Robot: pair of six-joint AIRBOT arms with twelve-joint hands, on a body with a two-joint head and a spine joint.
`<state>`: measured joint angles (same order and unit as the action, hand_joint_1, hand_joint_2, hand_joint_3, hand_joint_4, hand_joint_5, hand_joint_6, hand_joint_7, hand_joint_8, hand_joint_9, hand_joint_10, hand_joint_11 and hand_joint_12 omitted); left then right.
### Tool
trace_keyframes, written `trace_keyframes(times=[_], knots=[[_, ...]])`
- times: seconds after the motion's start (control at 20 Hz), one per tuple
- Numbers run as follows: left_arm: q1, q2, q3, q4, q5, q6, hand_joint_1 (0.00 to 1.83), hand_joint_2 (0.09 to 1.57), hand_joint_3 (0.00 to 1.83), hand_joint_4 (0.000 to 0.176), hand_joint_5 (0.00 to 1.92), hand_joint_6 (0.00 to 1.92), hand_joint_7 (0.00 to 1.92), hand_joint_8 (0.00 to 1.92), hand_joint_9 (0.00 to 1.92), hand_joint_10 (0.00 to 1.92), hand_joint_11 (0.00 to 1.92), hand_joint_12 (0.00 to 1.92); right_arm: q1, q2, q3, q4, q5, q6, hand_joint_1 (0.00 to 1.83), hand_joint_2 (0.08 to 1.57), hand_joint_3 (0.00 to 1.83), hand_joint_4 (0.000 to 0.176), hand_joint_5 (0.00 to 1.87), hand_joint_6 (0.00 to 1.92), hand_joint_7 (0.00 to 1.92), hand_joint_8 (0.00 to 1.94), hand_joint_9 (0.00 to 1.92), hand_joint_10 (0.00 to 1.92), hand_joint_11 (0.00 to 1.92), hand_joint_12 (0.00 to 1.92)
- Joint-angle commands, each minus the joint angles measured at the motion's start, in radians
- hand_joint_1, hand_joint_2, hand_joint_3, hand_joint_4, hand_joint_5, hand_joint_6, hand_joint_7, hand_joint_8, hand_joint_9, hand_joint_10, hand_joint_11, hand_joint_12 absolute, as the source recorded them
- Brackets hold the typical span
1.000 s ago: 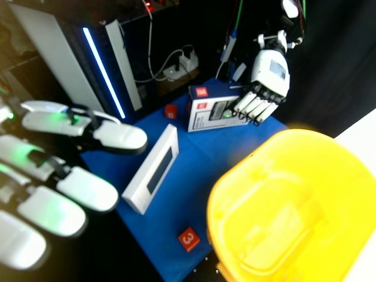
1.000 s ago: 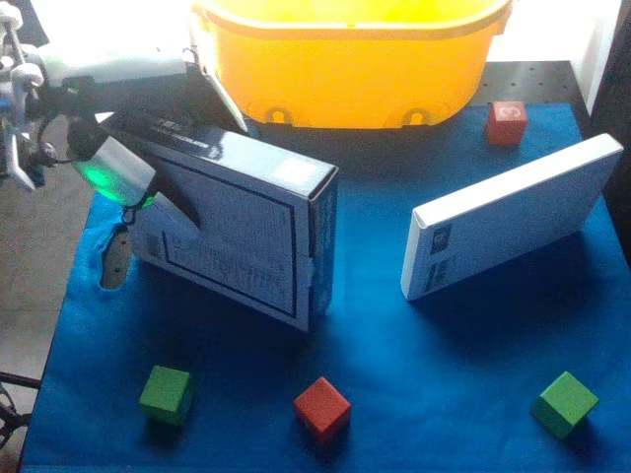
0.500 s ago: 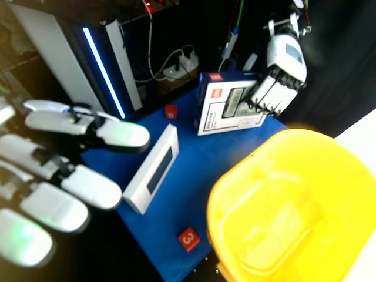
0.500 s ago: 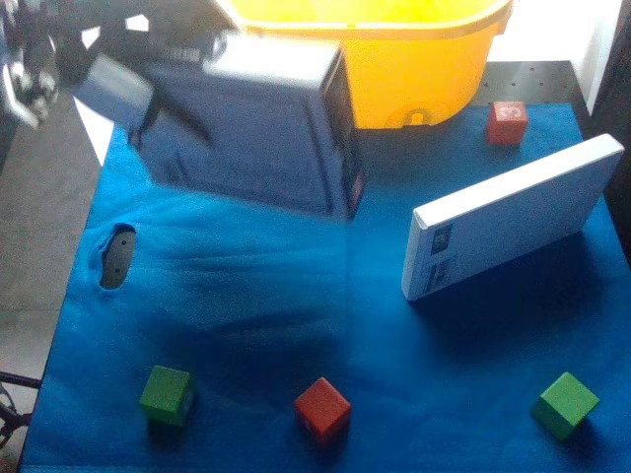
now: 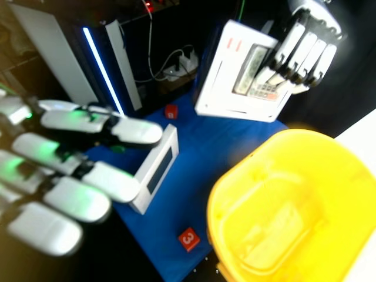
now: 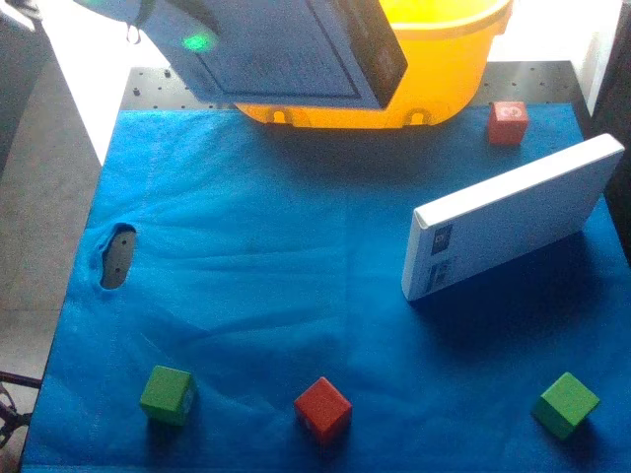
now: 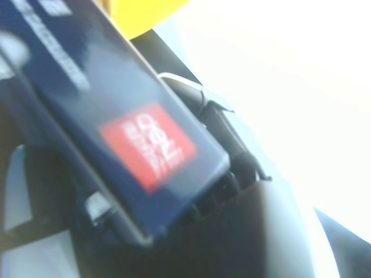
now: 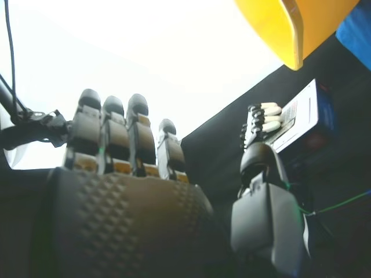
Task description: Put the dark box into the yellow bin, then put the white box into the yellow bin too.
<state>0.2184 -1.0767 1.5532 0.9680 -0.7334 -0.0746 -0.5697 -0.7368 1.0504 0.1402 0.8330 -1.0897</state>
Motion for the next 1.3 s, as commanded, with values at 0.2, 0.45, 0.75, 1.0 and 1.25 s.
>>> trace_keyframes(times=[0.2, 0.45, 0.75, 1.0, 1.25], knots=[[-0.098, -0.004, 0.024, -0.088, -0.016, 0.038, 1.40, 1.05, 0.01, 0.000, 0.98, 0.79, 1.19, 0.61, 1.10, 0.96, 0.90, 1.13, 0.034, -0.011, 0.007, -0.009, 0.123, 0.002, 0.16, 1.11, 0.01, 0.176, 0.04, 0.00, 0.13, 0.00, 0.07, 0.01, 0.00, 0.00], [-0.180, -0.016, 0.038, -0.067, 0.039, 0.095, 1.19, 1.05, 0.00, 0.000, 1.12, 0.73, 0.69, 0.19, 0.52, 0.39, 0.03, 1.57, 0.045, -0.029, 0.011, -0.023, 0.123, 0.002, 0.14, 1.11, 0.01, 0.176, 0.08, 0.01, 0.17, 0.01, 0.08, 0.01, 0.00, 0.00], [-0.199, -0.090, 0.102, -0.096, 0.090, 0.169, 1.20, 1.01, 0.00, 0.000, 1.23, 0.53, 1.08, 1.39, 0.96, 1.73, 0.83, 1.89, 0.065, -0.063, 0.025, -0.034, 0.123, 0.002, 0.14, 1.11, 0.00, 0.176, 0.09, 0.00, 0.17, 0.00, 0.16, 0.01, 0.03, 0.01], [-0.152, -0.176, 0.220, -0.187, 0.092, 0.180, 1.29, 1.01, 0.00, 0.000, 1.20, 0.44, 1.29, 0.82, 1.33, 1.01, 1.22, 1.39, 0.075, -0.087, 0.035, -0.053, 0.126, 0.003, 0.18, 1.08, 0.00, 0.176, 0.08, 0.00, 0.18, 0.00, 0.13, 0.00, 0.03, 0.01], [-0.142, -0.224, 0.289, -0.253, 0.091, 0.195, 1.41, 0.98, 0.00, 0.000, 1.14, 0.65, 1.42, 0.07, 1.33, 0.52, 1.12, 0.77, 0.079, -0.114, 0.050, -0.074, 0.140, 0.035, 0.22, 1.05, 0.00, 0.176, 0.09, 0.00, 0.19, 0.01, 0.11, 0.00, 0.00, 0.00]])
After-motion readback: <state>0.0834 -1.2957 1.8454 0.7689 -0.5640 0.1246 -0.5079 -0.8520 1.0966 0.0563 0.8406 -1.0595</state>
